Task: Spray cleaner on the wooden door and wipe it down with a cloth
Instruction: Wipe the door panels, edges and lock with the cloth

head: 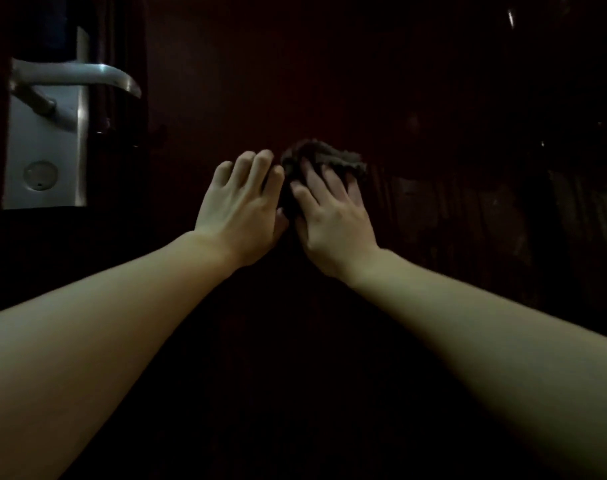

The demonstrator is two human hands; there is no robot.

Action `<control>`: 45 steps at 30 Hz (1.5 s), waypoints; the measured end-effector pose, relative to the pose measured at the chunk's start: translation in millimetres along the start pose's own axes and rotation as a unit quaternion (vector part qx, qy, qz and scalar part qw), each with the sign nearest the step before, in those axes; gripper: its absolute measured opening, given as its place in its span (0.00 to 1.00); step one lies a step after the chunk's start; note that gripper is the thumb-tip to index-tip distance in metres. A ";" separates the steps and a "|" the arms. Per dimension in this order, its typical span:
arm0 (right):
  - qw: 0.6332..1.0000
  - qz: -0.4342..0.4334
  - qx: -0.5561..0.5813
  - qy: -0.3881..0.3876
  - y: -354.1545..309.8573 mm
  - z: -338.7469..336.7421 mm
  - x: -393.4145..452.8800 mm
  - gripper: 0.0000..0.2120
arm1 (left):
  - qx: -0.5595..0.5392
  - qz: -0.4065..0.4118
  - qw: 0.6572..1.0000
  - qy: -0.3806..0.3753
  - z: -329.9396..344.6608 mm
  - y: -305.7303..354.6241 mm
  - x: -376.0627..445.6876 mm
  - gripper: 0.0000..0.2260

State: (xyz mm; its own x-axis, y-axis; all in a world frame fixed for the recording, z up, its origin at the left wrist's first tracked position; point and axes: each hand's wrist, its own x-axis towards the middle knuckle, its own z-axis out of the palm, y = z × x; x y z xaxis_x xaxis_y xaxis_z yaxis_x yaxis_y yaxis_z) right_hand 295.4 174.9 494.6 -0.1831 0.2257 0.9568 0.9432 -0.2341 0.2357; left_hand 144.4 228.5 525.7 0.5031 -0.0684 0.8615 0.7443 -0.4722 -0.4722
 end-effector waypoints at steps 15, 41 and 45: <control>0.997 0.076 -0.005 -0.009 75.7 -21.3 2.0 0.20 | 0.012 -0.026 1.000 0.007 5.9 67.5 38.9 0.29; 0.976 0.200 -0.077 -0.024 231.0 -56.0 -89.0 0.23 | -0.017 0.072 0.997 -0.031 8.1 204.1 106.1 0.40; 0.973 0.210 -0.090 0.001 247.3 -58.3 -106.7 0.26 | -0.027 0.071 0.997 -0.018 8.5 223.3 122.9 0.40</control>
State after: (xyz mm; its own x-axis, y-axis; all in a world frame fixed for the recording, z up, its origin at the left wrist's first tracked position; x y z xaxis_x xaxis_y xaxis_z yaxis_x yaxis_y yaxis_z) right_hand 532.0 37.7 460.6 0.2083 0.0727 0.9753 0.8708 -0.4678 -0.1511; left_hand 376.1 122.1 524.5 0.6181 -0.1074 0.7787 0.6403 -0.5059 -0.5780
